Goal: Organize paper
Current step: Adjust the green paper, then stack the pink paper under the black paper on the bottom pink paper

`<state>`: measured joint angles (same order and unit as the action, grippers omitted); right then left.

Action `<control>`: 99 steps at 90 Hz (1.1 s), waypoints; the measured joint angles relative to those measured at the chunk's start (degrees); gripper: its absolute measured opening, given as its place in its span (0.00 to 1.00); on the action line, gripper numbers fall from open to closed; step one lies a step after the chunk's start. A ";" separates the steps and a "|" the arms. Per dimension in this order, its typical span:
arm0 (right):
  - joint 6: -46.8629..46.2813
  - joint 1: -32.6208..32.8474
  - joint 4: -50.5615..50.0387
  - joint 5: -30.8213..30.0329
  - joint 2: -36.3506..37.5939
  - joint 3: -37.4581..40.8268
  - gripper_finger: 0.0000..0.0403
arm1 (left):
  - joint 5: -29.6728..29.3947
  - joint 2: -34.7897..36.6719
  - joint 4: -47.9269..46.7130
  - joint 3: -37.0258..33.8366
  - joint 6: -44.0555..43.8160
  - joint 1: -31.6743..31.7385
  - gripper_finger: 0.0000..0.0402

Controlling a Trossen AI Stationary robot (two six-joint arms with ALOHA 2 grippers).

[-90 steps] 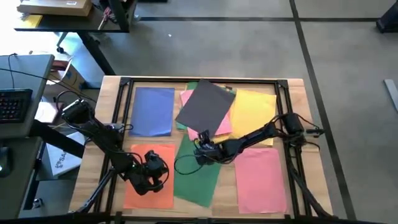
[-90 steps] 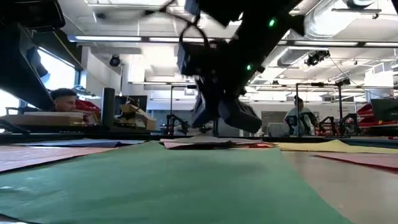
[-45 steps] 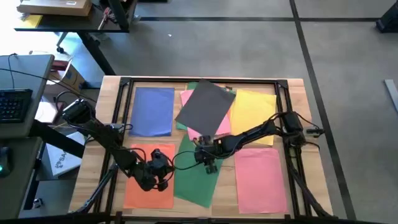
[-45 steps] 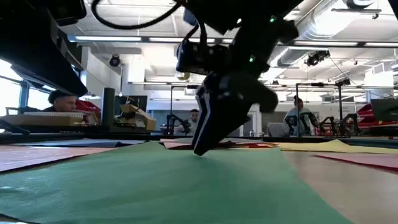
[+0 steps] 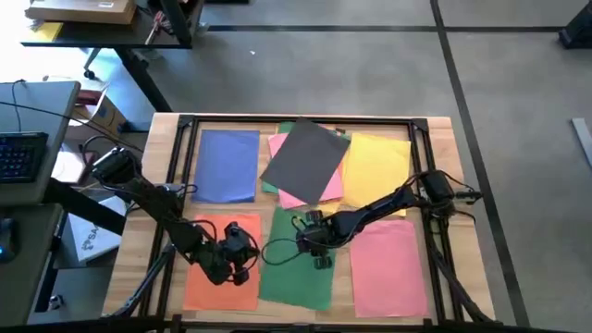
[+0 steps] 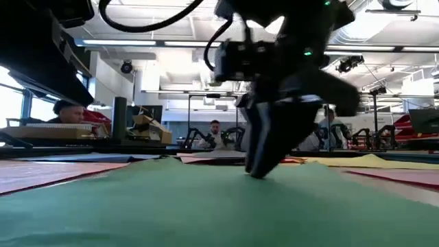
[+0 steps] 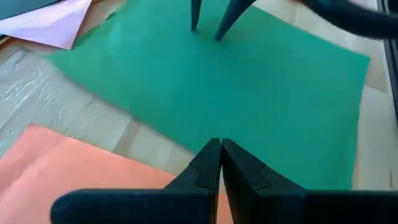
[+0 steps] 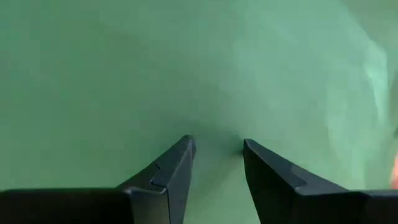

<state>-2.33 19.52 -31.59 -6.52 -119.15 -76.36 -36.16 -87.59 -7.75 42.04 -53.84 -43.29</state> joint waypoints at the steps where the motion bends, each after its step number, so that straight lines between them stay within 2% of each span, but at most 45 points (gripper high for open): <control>1: 0.34 0.07 0.01 -0.03 -0.01 0.00 0.32 | 0.03 0.00 0.00 0.00 -0.02 -0.01 0.00; 19: 6.95 2.26 1.00 -0.33 -0.15 0.05 0.32 | 0.13 0.00 -0.02 0.00 -0.03 -0.28 0.00; 36: 8.56 3.20 1.90 -2.63 -0.27 0.21 0.32 | 0.11 0.00 -0.02 0.00 -0.07 -0.28 0.00; 47: 7.46 3.58 4.66 -7.66 0.72 0.36 0.32 | 0.13 0.00 -0.02 0.00 -0.07 -0.28 0.00; 68: 8.41 2.94 5.91 -9.84 5.92 0.50 0.32 | 0.11 0.00 0.12 0.00 -0.05 -0.28 0.00; 81: 8.85 2.09 6.10 -13.44 6.21 0.57 0.32 | 0.11 -0.26 0.24 0.00 -0.05 -0.28 0.00; 99: 18.25 -1.27 11.77 -20.43 4.08 0.44 0.32 | 0.04 -0.26 0.33 0.00 -0.05 -0.28 0.00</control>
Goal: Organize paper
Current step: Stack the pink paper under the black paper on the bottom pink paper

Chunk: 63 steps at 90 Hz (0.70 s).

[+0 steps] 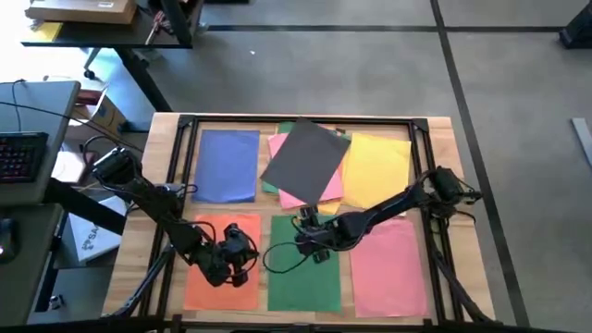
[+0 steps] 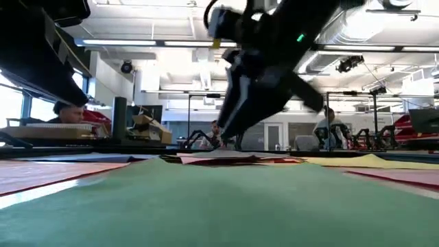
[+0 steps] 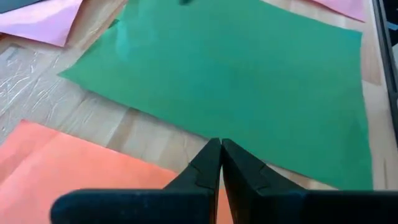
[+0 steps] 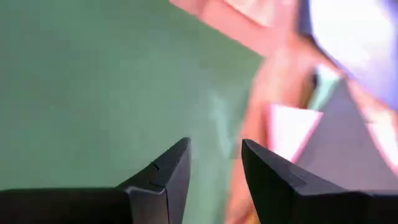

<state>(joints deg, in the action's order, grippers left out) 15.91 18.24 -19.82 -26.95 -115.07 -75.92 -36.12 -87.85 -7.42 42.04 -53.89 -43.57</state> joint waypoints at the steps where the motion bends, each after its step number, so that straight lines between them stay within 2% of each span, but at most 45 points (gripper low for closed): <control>1: 1.08 -0.20 0.44 -0.03 -0.16 0.00 0.32 | 0.00 0.00 0.05 0.00 0.00 0.00 0.00; 12: 11.08 -2.22 6.05 -0.84 -2.69 -0.11 0.32 | 0.17 0.00 -0.17 0.00 -0.02 0.00 0.00; 21: 16.10 -3.54 8.38 -4.23 -5.00 -0.02 0.32 | 0.29 0.00 -0.12 0.00 0.00 0.00 0.00; 42: 18.69 -6.26 8.45 -7.11 -5.53 -0.09 0.32 | 0.30 0.00 -0.27 0.00 0.01 0.00 0.00; 63: 19.07 -9.44 6.15 -0.51 -5.53 -0.09 0.32 | 0.49 0.00 -0.31 0.00 0.02 0.00 0.00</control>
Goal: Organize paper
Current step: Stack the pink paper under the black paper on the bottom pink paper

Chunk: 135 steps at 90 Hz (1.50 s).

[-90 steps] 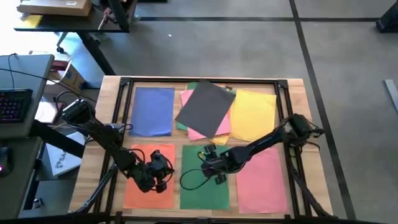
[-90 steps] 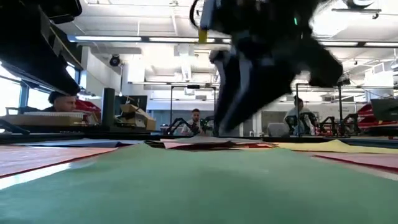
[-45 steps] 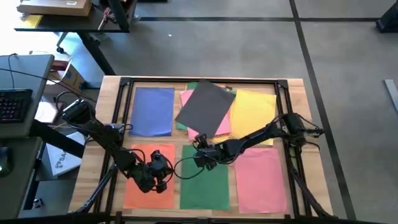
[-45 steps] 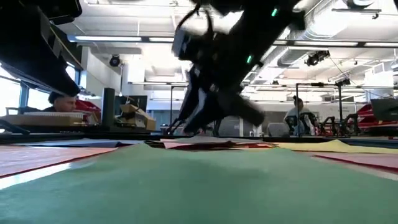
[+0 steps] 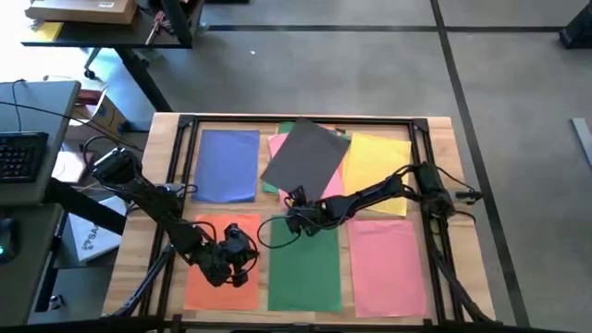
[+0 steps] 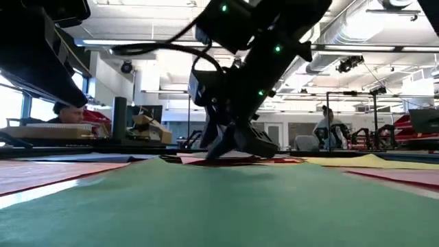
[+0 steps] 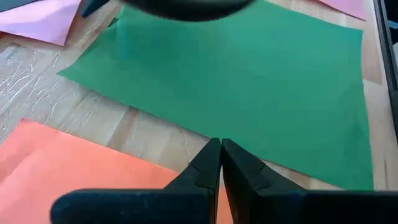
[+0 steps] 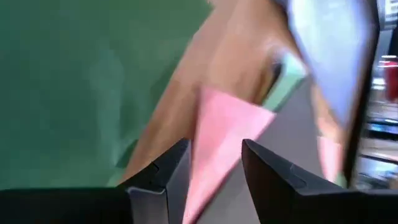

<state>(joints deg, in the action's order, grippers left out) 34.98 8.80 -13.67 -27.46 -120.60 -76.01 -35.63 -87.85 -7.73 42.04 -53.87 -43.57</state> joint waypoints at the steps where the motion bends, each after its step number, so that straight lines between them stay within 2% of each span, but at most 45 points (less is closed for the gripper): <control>1: 0.00 -0.14 -0.15 0.01 0.00 0.00 0.32 | 0.02 0.00 0.00 0.00 0.00 0.00 0.00; 12: 0.02 -1.79 -0.65 0.77 -0.28 0.00 0.32 | 0.08 0.00 0.04 0.00 0.02 0.00 0.00; 23: 0.01 -3.14 -0.52 4.11 -0.55 -0.04 0.33 | 0.28 0.00 0.02 0.00 0.02 0.00 0.00; 47: 0.63 -3.50 -0.30 3.97 -0.52 -0.11 0.50 | 0.58 0.00 0.06 0.00 0.06 0.00 0.00; 60: 0.54 -3.76 -0.34 3.57 -0.52 -0.11 0.52 | 0.56 0.00 -0.01 0.00 0.07 0.00 0.00; 74: 0.40 -4.96 -0.48 5.81 -0.50 -0.13 0.44 | 0.56 0.00 0.04 0.00 0.07 0.00 0.00; 88: 0.39 -6.60 -0.67 10.50 -0.48 -0.13 0.34 | 0.54 0.00 0.07 0.00 0.05 0.00 0.00; 102: -1.22 -8.09 -1.04 15.10 -0.46 -0.13 0.20 | 0.61 0.00 0.30 0.00 0.05 0.00 0.00; 116: -3.75 -8.93 -2.08 16.77 -0.48 -0.13 0.03 | 0.62 0.00 0.28 0.00 0.04 0.00 0.00; 135: -4.79 -7.69 -2.04 14.38 0.20 -0.06 0.00 | 0.71 0.00 0.28 0.00 0.04 -0.01 0.00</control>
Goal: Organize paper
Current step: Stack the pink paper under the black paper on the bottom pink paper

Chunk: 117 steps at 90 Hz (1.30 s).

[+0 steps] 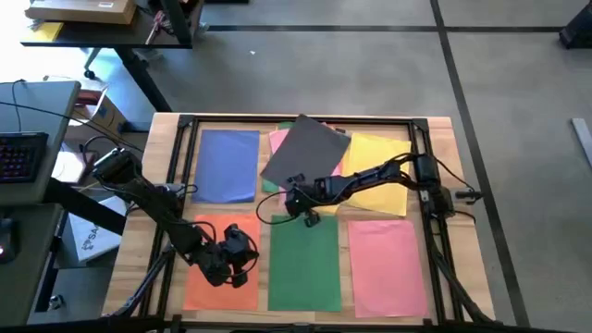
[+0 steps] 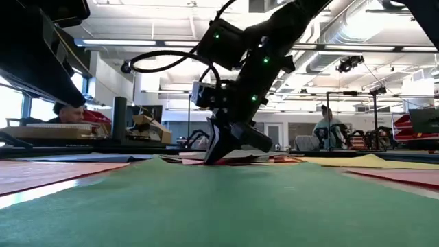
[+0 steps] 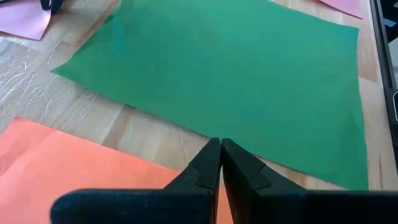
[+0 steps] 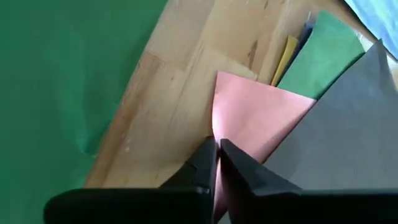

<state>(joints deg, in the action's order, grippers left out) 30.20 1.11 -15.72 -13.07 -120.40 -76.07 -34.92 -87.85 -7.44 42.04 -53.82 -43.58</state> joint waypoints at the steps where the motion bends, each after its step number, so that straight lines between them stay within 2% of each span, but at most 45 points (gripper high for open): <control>1: -0.20 0.13 -0.09 -0.35 0.16 0.03 0.00 | 0.03 0.00 0.00 0.00 0.00 0.01 0.00; 7: -1.82 0.85 -1.07 -2.50 1.37 0.23 0.00 | 0.11 -0.02 -0.02 0.00 0.00 0.01 0.00; 23: -6.13 2.74 -1.60 -2.14 6.57 0.15 0.00 | -0.44 -0.02 -0.03 0.00 1.46 -0.01 0.00; 30: -6.32 3.59 -1.56 -2.06 8.07 0.15 0.00 | -2.44 -0.03 0.01 -0.02 4.36 0.08 0.00; 37: -7.03 4.32 -1.27 -2.17 9.46 0.13 0.00 | -7.47 -0.29 0.08 -0.02 9.30 0.36 0.00; 51: -9.42 4.93 -2.06 -3.31 10.19 0.06 0.00 | -21.91 -1.59 0.12 -0.02 24.14 2.25 0.02; 59: -9.84 5.02 -2.28 -3.33 10.16 0.06 0.00 | -25.79 -1.92 0.62 -0.02 34.28 4.83 0.07; 67: -9.84 5.04 -2.39 -3.31 10.16 0.06 0.00 | -25.30 -1.95 1.61 -0.02 39.66 8.42 0.15; 82: -9.88 5.14 -2.45 -3.32 10.16 0.06 0.00 | -20.93 -1.96 2.12 -0.03 43.19 15.50 0.35; 92: -10.49 5.59 -2.79 -3.96 10.20 0.06 0.00 | -18.75 -1.95 4.15 -0.04 45.92 19.07 0.45; 103: -10.67 6.54 -3.28 -6.47 11.28 0.06 0.00 | -15.46 -1.95 6.58 -0.04 49.75 22.06 0.48; 117: -11.30 7.68 -3.69 -8.74 12.62 0.05 0.00 | -11.43 -1.97 10.18 -0.07 54.12 24.58 0.46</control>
<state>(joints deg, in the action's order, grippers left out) 18.89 8.79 -19.41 -21.81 -107.78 -76.02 -46.35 -89.82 2.74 41.98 0.29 -19.00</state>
